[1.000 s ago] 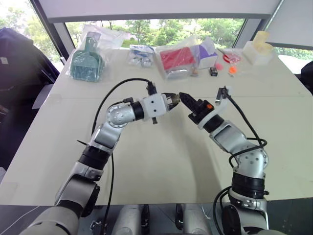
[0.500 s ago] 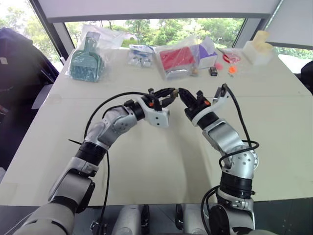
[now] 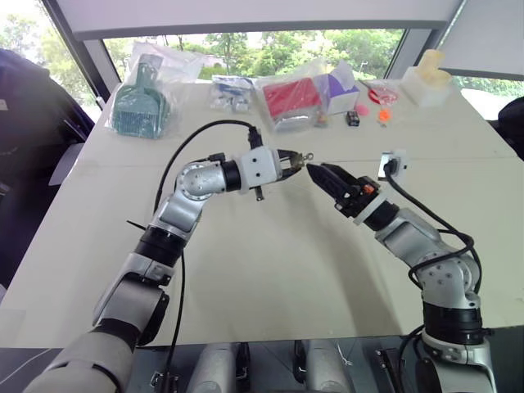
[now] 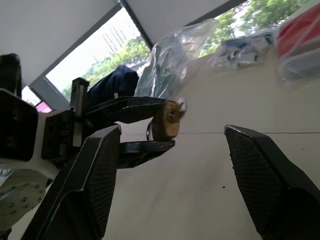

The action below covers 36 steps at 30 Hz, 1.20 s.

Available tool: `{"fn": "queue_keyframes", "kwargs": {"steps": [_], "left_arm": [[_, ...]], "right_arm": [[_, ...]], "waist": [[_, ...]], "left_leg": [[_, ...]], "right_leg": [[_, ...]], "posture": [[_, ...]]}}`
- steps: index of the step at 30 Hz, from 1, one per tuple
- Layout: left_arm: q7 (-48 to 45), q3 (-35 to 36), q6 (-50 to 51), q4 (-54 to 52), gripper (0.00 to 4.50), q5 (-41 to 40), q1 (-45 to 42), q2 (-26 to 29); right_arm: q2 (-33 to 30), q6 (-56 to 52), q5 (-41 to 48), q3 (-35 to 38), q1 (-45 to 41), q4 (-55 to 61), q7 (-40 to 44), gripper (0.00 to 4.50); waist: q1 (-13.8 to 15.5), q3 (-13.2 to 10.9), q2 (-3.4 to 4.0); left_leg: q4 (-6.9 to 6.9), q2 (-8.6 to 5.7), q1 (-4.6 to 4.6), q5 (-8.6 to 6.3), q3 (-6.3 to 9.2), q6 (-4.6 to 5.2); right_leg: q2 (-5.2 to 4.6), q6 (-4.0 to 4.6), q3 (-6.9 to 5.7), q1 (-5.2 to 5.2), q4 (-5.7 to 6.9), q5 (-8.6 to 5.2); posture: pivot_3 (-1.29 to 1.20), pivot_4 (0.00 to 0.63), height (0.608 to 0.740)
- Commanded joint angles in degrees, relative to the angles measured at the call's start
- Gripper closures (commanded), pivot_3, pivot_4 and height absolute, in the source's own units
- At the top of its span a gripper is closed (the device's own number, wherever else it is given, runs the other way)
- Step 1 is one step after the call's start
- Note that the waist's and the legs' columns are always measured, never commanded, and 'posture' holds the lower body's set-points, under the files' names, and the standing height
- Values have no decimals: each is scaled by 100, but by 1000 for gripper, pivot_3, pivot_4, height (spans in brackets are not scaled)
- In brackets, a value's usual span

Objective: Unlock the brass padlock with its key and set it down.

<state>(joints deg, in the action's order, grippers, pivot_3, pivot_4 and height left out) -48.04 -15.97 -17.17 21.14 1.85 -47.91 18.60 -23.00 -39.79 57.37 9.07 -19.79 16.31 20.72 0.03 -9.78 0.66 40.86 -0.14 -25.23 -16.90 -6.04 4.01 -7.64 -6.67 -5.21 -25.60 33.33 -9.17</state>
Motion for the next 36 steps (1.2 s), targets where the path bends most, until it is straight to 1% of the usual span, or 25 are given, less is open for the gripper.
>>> {"fn": "queue_keyframes", "kwargs": {"steps": [1, 10, 13, 18, 27, 29, 30, 31, 33, 34, 36], "left_arm": [[-167, 89, -158, -221, 3739, -155, -128, 23], [-221, 57, -308, -583, 3739, -132, -1, -6], [-232, 68, -252, -705, 3739, -152, 49, 8], [-252, 75, -249, -781, 3739, -162, 109, 63], [-231, 72, -208, -856, 3739, -162, 104, 96], [-386, 42, -92, -884, 2708, -224, 118, 161], [-422, 48, -41, -885, 2425, -244, 125, 187], [-460, 54, 45, -890, 1942, -259, 136, 216], [-628, 33, 181, -896, 1210, -239, 169, 354], [-707, 35, 252, -904, 1210, -230, 191, 435], [-870, 149, 595, -955, 1210, -424, 251, 553]], "right_arm": [[27, -8, -20, -47, -167, 170, 189, 1046], [195, -223, 97, -32, -226, 152, 283, 1046], [292, -205, 154, 35, -241, 142, 277, 1843], [463, -246, 355, 162, -301, 146, 168, 4428], [541, -405, 394, 73, -225, 236, 122, 4472], [557, -392, 365, 74, -229, 219, 110, 4500], [565, -378, 342, 74, -236, 204, 104, 4500], [573, -367, 319, 74, -244, 192, 98, 4500], [593, -328, 249, 67, -258, 165, 77, 4500], [602, -306, 214, 67, -257, 159, 64, 4500], [605, -260, 139, 79, -229, 158, 43, 4500]], "waist": [[22, 0, 0], [62, 0, 0], [55, 0, 0], [64, 0, 0], [60, 0, 0], [58, 0, 0], [57, 0, 0], [55, 0, 0], [52, 0, 0], [50, 0, 0], [42, 0, 0]], "left_leg": [[1, 0, 0, 0, 0, 0], [9, -2, -2, 0, 3, 0], [8, -1, -2, 0, 4, 0], [9, -1, -2, 0, 4, -1], [9, -1, -1, 0, 4, -1], [9, -1, -1, 0, 4, -1], [9, -1, -1, 0, 4, -1], [9, -1, -1, 1, 4, -2], [9, -1, -1, 4, 4, -7], [9, -1, -1, 13, 4, -23], [8, -1, -1, 14, 4, -25]], "right_leg": [[0, 0, 0, 0, 0, 0], [-4, 3, 0, 3, -4, 0], [-3, 3, 0, 3, -3, 0], [-3, 3, 0, 3, -2, 0], [-2, 3, 0, 4, -1, 0], [-3, 3, 0, 4, -1, 0], [-2, 3, 0, 4, -1, 0], [-2, 3, 0, 3, -1, 0], [-2, 3, 0, 3, -1, 0], [-2, 3, 0, 3, -1, 0], [-1, 3, 0, 3, -1, 0]], "posture": [[0, 150, 735], [0, 150, 735], [0, 150, 735], [0, 150, 735], [0, 150, 735], [0, 150, 735], [0, 150, 735], [0, 150, 735], [0, 150, 735], [0, 150, 735], [0, 150, 735]]}}
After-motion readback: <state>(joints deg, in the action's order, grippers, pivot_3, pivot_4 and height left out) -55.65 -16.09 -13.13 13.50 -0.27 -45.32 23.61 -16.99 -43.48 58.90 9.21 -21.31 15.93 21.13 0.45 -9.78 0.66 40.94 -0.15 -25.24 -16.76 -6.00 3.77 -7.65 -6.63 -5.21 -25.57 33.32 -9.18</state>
